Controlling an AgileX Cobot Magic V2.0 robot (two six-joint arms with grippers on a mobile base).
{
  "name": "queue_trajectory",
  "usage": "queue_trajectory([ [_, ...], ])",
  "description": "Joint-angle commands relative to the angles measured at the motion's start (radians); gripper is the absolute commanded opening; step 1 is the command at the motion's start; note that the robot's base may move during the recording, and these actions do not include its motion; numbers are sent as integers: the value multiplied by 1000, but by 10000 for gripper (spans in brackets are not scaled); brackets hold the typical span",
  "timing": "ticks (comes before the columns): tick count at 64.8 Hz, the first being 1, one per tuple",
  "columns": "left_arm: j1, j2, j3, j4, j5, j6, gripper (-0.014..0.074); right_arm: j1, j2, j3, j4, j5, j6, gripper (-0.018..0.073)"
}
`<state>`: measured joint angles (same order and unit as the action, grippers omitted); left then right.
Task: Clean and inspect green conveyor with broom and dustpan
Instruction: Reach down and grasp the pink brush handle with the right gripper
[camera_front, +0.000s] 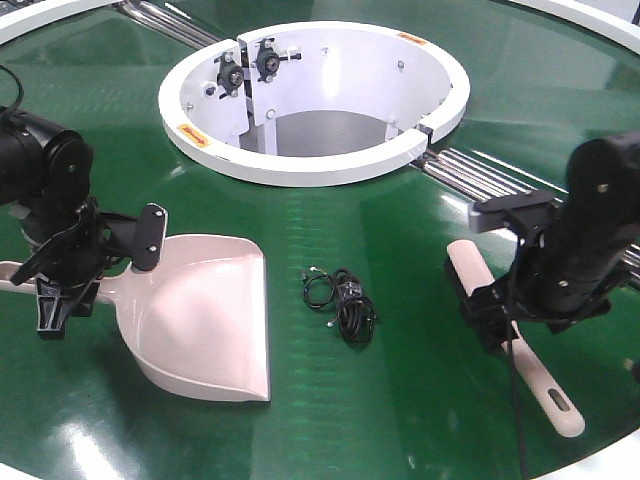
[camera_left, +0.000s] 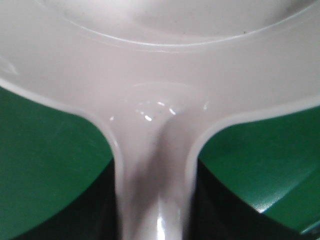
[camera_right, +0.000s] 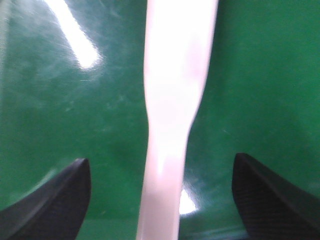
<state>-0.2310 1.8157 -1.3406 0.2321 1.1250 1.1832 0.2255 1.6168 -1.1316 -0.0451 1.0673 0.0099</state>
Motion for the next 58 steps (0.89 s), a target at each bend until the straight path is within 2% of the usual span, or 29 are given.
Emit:
queue_trajectory([
  [1,-4,-44,-29,6,11,-4,-6,-3,26,-32,-8,-4,-10,564],
  [14,-4,-44,-29,6,11,-4,-6,-3,115,-32,-6,3,-3,556],
  [23,-4,-44,-29,6,11,-4,-6,-3,145,-32,-6,10,0,504],
  [32,-4,-44,-29,6,11,-4,-6,-3,144,-32,-6,12,1,381],
  [50,-4,-44,-29,6,11,-4,-6,-3,119,-32,3,12,13,-17],
  [58,-4,-44,-29,6,11,-4,-6,-3,72,-38,17,28,37,-9],
])
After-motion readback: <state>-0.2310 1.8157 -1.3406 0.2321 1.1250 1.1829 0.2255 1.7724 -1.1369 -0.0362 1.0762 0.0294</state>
